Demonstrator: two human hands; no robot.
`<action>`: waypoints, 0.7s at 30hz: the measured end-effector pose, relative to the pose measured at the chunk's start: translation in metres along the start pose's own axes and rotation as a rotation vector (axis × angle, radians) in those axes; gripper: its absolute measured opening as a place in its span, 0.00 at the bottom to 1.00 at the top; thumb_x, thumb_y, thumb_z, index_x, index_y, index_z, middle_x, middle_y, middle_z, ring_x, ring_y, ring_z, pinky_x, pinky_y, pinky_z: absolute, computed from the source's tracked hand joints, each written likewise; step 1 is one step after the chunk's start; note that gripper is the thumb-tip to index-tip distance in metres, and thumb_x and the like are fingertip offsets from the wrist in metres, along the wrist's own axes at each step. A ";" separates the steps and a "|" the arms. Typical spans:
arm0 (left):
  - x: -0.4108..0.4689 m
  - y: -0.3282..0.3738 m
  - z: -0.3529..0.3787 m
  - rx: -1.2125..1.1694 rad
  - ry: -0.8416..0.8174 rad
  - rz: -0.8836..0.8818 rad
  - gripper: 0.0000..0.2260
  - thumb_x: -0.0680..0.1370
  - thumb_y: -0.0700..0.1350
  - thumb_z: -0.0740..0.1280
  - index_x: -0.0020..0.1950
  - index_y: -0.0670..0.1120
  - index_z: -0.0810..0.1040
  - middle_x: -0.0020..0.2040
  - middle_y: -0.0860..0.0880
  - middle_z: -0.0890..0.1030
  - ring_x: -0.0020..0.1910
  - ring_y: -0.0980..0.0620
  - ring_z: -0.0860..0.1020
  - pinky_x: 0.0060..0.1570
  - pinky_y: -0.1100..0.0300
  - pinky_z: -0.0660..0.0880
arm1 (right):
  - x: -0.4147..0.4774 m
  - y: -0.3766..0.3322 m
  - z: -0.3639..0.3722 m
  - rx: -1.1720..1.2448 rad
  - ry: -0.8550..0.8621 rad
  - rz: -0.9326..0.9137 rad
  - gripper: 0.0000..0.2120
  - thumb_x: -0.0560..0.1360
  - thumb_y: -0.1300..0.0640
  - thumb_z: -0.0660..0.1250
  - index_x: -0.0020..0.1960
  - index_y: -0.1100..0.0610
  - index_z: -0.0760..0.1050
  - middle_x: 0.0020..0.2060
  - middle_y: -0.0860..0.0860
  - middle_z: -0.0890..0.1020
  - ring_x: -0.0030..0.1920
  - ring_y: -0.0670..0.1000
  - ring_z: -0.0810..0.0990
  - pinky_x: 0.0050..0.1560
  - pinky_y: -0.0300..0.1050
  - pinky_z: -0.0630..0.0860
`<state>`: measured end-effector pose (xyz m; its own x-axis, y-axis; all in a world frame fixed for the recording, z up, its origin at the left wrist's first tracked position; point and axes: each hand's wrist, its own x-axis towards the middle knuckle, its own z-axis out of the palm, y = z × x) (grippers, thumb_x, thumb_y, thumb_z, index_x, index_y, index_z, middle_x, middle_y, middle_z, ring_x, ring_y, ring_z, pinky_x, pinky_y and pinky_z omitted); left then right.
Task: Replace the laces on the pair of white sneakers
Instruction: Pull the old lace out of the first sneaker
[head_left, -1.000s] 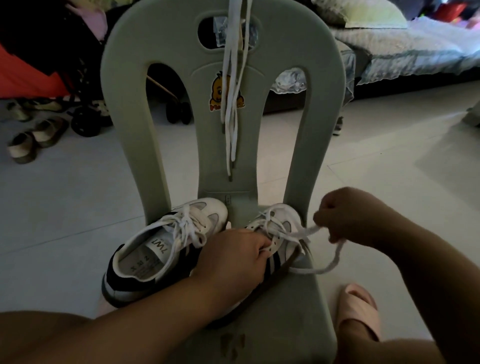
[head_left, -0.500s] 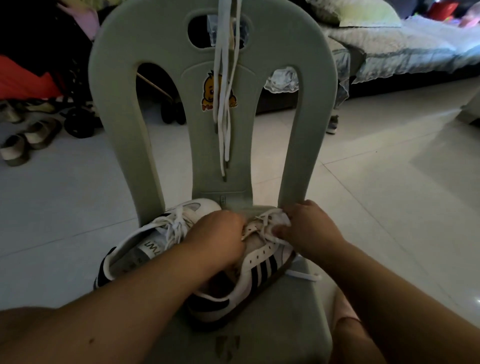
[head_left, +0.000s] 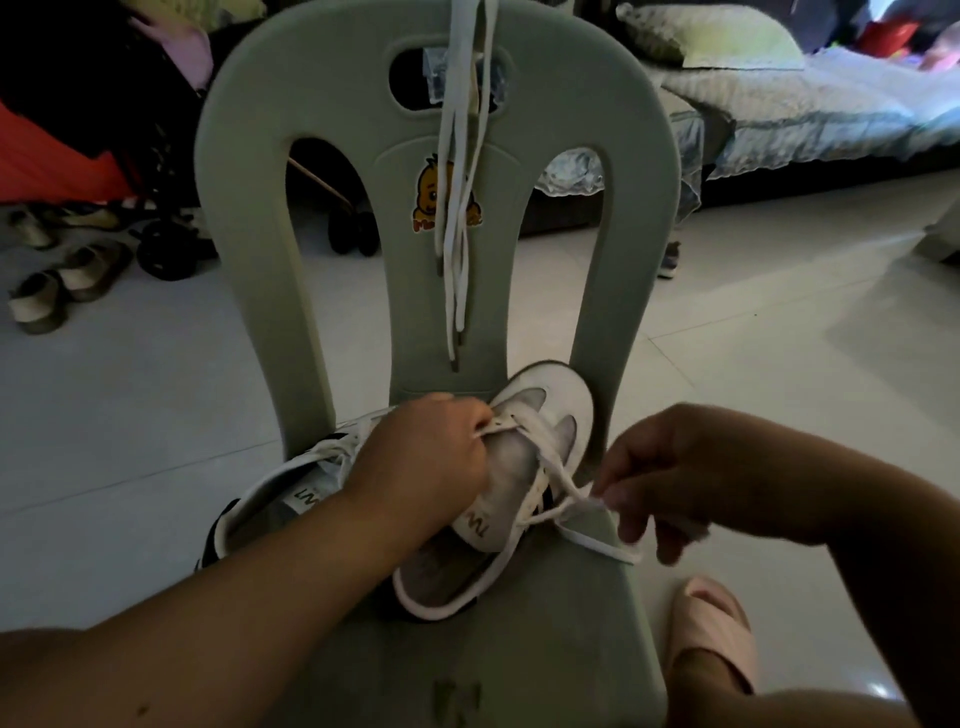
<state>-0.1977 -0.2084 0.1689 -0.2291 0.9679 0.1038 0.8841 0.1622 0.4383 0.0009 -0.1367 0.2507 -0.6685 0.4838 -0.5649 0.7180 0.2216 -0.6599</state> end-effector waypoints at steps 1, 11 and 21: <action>0.000 -0.001 -0.003 -0.025 0.046 -0.005 0.13 0.77 0.44 0.61 0.58 0.52 0.80 0.51 0.50 0.80 0.49 0.51 0.77 0.50 0.56 0.74 | 0.000 0.001 0.004 -0.024 -0.075 0.041 0.05 0.77 0.54 0.64 0.47 0.51 0.79 0.40 0.48 0.85 0.36 0.46 0.84 0.35 0.35 0.76; -0.004 0.002 -0.010 -0.087 0.216 0.080 0.12 0.78 0.44 0.61 0.58 0.51 0.81 0.48 0.51 0.81 0.45 0.55 0.76 0.40 0.76 0.62 | 0.038 -0.003 0.024 -0.052 0.734 -0.081 0.04 0.76 0.52 0.66 0.48 0.48 0.80 0.33 0.38 0.78 0.34 0.37 0.77 0.34 0.27 0.66; -0.010 0.001 -0.007 -0.101 0.224 0.148 0.16 0.74 0.45 0.60 0.57 0.49 0.82 0.40 0.49 0.81 0.37 0.52 0.78 0.35 0.70 0.66 | 0.060 -0.005 0.032 -0.373 0.798 -0.257 0.13 0.73 0.46 0.69 0.56 0.49 0.79 0.43 0.44 0.77 0.42 0.43 0.75 0.46 0.38 0.74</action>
<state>-0.1973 -0.2190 0.1745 -0.1952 0.9110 0.3634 0.8720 -0.0084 0.4895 -0.0486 -0.1355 0.2043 -0.5839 0.7919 0.1786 0.6743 0.5956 -0.4365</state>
